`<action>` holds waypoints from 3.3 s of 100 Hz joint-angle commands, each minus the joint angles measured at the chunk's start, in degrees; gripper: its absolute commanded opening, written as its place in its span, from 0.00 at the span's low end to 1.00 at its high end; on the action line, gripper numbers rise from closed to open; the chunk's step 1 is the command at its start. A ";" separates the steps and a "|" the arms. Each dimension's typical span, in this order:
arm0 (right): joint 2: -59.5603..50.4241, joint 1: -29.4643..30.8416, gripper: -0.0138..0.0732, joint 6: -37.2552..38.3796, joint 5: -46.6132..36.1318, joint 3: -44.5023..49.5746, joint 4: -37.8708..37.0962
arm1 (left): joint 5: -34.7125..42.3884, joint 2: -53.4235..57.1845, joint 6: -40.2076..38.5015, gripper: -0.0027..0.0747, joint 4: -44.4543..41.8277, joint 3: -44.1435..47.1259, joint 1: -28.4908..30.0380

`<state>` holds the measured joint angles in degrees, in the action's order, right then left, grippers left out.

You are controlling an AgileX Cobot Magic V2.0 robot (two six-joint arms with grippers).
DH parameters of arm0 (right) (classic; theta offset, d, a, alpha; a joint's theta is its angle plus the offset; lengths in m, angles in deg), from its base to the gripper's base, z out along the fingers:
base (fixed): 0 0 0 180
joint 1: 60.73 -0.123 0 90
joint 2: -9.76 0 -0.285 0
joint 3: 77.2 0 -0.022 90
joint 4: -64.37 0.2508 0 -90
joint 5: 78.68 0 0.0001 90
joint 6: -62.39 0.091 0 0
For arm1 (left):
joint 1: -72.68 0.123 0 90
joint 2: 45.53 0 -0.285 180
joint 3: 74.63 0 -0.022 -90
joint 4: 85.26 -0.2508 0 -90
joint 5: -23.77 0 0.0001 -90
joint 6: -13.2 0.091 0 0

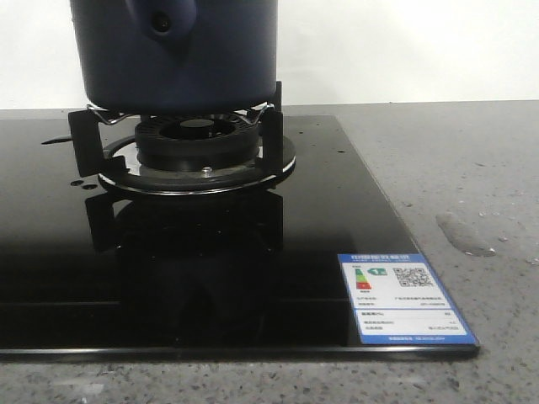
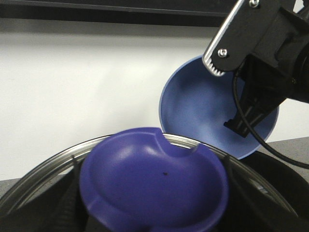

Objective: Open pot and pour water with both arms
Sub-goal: 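Carry the bowl back and set it on the counter with the right gripper, then open the right gripper to release the bowl and raise it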

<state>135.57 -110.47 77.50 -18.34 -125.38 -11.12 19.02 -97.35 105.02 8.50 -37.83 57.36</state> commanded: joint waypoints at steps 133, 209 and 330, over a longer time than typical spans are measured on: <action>-51.51 51.83 0.11 -14.21 2.93 62.87 82.16 | -19.16 -20.26 4.75 0.46 2.97 -15.86 -6.46; -51.90 52.05 0.50 -14.33 -3.56 71.52 83.24 | -23.62 -33.62 8.85 0.46 6.54 -23.68 -6.46; -70.53 52.05 0.09 -14.33 -0.21 49.00 81.56 | -22.78 -38.40 10.78 0.78 5.71 -24.69 -6.22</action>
<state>65.31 -58.76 63.69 -15.11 -74.78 70.15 -2.53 -138.06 115.59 12.11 -60.70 51.32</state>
